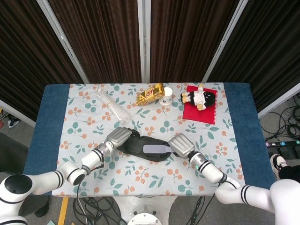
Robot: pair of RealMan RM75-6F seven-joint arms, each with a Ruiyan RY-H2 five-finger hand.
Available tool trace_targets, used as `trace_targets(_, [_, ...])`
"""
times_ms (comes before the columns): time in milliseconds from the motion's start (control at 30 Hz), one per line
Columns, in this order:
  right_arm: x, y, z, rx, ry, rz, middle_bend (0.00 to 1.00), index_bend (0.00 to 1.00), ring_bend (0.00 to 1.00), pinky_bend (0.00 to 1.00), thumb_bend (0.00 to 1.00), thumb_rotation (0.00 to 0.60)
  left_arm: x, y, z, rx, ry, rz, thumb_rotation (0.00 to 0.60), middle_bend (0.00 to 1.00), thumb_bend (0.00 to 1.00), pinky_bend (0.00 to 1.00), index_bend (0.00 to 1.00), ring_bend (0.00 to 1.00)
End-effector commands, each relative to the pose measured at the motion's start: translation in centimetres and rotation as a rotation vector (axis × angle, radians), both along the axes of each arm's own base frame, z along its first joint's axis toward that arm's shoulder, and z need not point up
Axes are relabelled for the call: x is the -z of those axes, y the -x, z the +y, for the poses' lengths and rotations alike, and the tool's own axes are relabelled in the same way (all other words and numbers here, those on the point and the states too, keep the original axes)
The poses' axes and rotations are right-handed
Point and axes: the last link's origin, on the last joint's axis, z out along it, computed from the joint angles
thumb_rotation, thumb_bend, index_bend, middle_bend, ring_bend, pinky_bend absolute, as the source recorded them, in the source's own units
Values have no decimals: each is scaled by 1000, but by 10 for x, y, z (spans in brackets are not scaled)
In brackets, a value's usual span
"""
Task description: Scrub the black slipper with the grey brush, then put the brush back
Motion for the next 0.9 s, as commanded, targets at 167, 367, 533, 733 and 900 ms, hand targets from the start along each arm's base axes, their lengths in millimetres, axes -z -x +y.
trace_targets(167, [-32,1,1,-9,37,-74,1000,1000,1000,1000,620,600,1,-1,0,1,4,5,600,506,195,339,418,341])
trace_targets(367, [-29,-1,-23,30,92,-91,1000,1000,1000,1000,621,600,1,-1,0,1,6,8,600,506,196,339,417,341])
trace_targets(533, [-5,-3,-30,18,71,-23,1000,1000,1000,1000,621,600,0,0,1,-7,8,10,600,506,196,339,416,341])
trace_targets(733, [9,2,-16,-24,-5,51,1000,1000,1000,1000,620,600,0,1,0,-10,8,11,600,506,196,339,415,341])
trace_targets(900, [5,7,2,-52,-53,67,1000,1000,1000,1000,621,600,0,1,1,-9,5,11,600,506,196,339,415,341])
